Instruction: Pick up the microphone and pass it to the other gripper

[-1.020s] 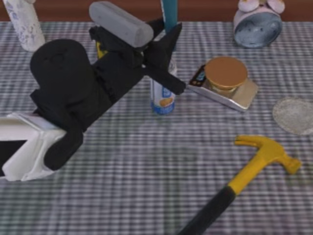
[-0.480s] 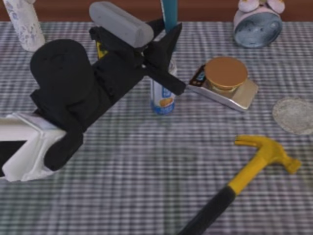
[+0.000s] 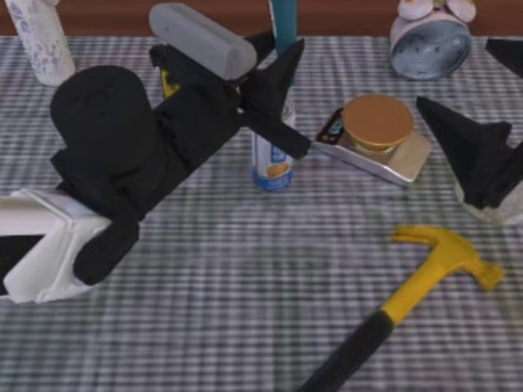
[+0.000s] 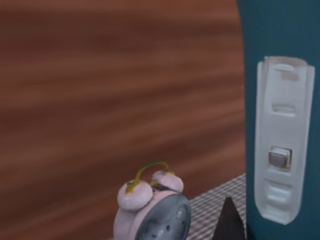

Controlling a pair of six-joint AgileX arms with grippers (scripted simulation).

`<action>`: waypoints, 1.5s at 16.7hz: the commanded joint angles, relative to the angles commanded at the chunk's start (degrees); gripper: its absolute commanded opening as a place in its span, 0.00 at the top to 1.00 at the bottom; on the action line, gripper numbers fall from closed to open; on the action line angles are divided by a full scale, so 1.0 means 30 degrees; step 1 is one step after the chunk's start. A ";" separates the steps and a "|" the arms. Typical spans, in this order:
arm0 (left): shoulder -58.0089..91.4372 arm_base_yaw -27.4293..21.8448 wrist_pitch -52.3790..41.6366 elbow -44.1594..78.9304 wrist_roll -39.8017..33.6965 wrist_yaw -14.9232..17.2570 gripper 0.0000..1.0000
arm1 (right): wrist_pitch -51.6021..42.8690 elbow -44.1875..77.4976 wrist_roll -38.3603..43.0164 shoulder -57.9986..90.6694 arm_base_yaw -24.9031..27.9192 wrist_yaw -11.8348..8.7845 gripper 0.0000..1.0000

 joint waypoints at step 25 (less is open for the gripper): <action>0.0000 0.0000 0.0000 0.0000 0.0000 0.0000 1.00 | 0.3468 0.9618 -0.0277 1.2389 0.4993 0.0281 0.00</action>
